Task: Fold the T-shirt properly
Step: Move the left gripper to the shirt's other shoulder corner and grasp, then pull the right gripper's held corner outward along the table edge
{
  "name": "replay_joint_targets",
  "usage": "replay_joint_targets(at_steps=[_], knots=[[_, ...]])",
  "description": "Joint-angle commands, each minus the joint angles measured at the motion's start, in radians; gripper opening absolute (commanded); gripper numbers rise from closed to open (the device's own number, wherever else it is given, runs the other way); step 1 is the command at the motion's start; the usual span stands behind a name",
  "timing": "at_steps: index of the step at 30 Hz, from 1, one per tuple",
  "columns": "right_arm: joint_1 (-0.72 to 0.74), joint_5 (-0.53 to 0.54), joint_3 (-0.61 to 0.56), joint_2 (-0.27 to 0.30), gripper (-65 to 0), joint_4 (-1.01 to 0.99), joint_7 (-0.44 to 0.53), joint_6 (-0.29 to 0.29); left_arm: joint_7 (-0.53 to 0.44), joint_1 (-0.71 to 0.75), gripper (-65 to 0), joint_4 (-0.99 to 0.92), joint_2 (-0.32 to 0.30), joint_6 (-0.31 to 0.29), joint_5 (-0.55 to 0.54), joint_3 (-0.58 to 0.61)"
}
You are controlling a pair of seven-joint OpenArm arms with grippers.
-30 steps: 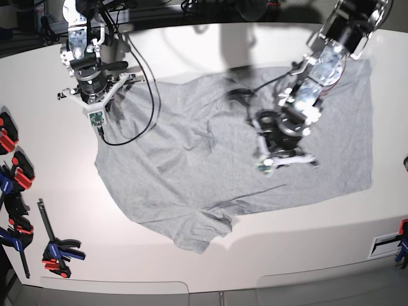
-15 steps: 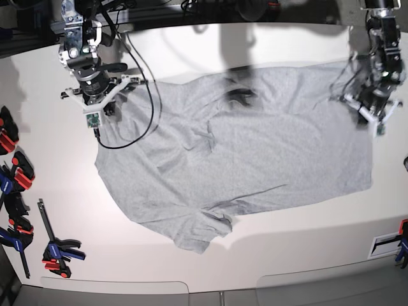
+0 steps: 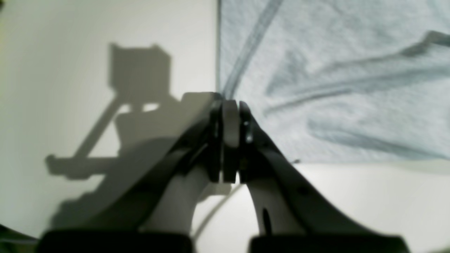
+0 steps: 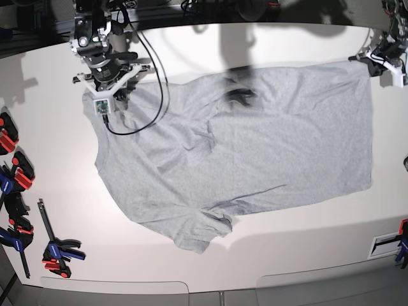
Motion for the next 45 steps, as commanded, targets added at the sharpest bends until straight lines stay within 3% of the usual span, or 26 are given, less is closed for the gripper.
replay_joint_targets(at_steps=[1,5,10,13,19,28,45], knots=[[0.006,-0.003,0.005,0.008,-65.0,0.013,0.033,-0.001,-0.012,0.0,-65.0,0.016,-0.008,-0.024,-0.03,-0.016],[0.006,-0.054,0.005,0.008,-65.0,-0.024,0.07,-0.021,-0.006,-0.002,-65.0,0.015,0.032,-0.093,-0.066,-0.015],[0.014,-0.053,0.005,0.008,-65.0,-0.135,0.104,-0.027,-0.038,-0.045,-65.0,-0.021,0.051,-0.092,0.036,-0.014],[0.014,-0.053,0.005,0.008,-65.0,-0.187,0.132,-0.027,-0.061,-0.085,-65.0,-0.098,0.051,-0.045,0.104,-0.014],[0.014,-0.053,0.005,0.01,-65.0,-0.199,0.126,-0.027,-0.01,-0.124,-65.0,-0.259,0.048,-0.04,0.103,-0.015],[0.008,-0.104,0.006,0.013,-65.0,-0.199,0.082,-0.027,-0.004,-0.052,-65.0,-0.264,-0.022,-0.04,0.083,-0.016],[-0.151,-0.101,0.006,0.013,-65.0,-0.116,0.078,-0.027,0.003,0.11,-65.0,-0.19,-0.024,-0.041,0.058,-0.019]])
